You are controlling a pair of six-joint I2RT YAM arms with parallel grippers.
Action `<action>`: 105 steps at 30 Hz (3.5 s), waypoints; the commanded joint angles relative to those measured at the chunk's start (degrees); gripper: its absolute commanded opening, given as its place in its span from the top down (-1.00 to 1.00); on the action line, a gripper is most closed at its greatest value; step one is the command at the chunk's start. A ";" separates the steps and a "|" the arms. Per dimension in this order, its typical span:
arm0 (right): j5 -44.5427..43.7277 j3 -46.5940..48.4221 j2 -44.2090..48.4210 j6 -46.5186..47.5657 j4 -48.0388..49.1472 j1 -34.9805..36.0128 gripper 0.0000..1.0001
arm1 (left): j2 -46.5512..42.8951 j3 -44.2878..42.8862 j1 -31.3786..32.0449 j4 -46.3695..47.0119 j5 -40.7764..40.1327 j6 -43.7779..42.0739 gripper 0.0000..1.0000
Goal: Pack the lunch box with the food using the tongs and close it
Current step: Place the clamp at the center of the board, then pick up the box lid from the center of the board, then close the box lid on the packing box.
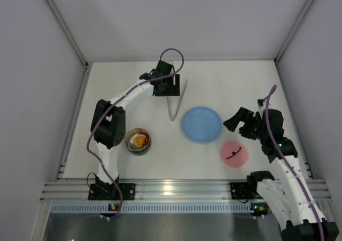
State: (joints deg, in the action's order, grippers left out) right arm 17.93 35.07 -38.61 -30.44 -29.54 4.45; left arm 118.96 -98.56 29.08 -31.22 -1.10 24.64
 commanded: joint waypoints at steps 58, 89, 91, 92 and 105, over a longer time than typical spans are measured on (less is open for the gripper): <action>-32.88 17.23 5.04 -3.58 -24.34 -0.67 -0.97 | 2.33 10.32 48.26 26.83 -16.74 -1.18 -0.13; -31.47 16.35 3.81 -3.31 -22.49 -0.67 -0.96 | -9.25 19.02 48.26 25.25 -15.69 -1.62 1.00; -31.29 16.00 3.72 -3.49 -22.32 -0.67 -0.96 | -11.02 20.34 48.26 23.67 -13.84 -1.35 1.00; -31.21 15.73 3.72 -3.49 -22.14 -0.67 -0.96 | -12.94 20.95 48.35 23.14 -13.58 -1.27 1.00; -30.50 13.36 2.66 -3.49 -19.59 -0.76 -0.96 | -34.48 32.38 49.23 11.82 -22.08 6.19 1.00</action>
State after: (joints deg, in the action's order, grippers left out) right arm -12.84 48.71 -35.70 -34.50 -52.05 4.43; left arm 91.26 -67.90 78.06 -14.81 -17.15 26.15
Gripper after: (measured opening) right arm 0.982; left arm 0.100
